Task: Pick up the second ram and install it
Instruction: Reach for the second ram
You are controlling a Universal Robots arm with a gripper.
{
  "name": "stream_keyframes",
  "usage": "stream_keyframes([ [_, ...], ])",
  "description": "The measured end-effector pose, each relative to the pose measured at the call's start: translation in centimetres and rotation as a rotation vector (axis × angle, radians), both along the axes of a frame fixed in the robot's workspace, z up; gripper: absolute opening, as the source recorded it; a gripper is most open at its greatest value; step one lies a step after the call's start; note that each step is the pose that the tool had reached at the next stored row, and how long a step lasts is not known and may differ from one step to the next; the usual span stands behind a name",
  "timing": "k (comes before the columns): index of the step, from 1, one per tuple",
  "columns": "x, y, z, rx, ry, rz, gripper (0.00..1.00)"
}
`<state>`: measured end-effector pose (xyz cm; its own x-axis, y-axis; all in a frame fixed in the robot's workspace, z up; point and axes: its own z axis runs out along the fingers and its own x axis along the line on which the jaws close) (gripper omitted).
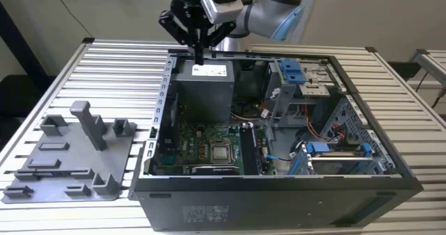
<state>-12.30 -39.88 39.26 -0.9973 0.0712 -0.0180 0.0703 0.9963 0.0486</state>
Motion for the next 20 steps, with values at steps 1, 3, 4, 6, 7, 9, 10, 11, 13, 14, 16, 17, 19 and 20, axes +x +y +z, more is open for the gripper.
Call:
stream_keyframes([
  [1, -0.07, 0.00, 0.00, 0.0000, 0.0001, 0.000, 0.11],
  [3, -0.25, 0.00, 0.00, 0.0000, 0.0002, 0.000, 0.11],
  [4, -0.35, 0.00, 0.00, 0.0000, 0.0002, 0.000, 0.11],
  [6, -0.56, 0.00, 0.00, 0.0000, 0.0002, 0.000, 0.11],
  [7, -0.65, 0.00, 0.00, 0.0000, 0.0001, 0.000, 0.11],
  [9, -0.83, 0.00, 0.00, 0.0001, 0.0001, 0.000, 0.11],
  [10, -0.93, 0.00, 0.00, 0.0001, 0.0001, 0.000, 0.11],
  [11, -1.02, 0.00, 0.00, 0.0000, 0.0002, 0.000, 0.11],
  [13, -1.22, 0.00, 0.00, 0.0000, 0.0002, 0.000, 0.11],
  [14, -1.31, 0.00, 0.00, 0.0000, 0.0003, 0.000, 0.11],
  [16, -1.46, 0.00, -0.01, 0.0001, 0.0005, 0.000, 0.11],
  [17, -1.55, 0.00, -0.01, 0.0000, 0.0006, 0.000, 0.11],
  [19, -1.75, 0.00, -0.01, 0.0000, 0.0008, 0.000, 0.11],
  [20, -1.84, 0.00, -0.01, 0.0000, 0.0009, 0.000, 0.11],
])
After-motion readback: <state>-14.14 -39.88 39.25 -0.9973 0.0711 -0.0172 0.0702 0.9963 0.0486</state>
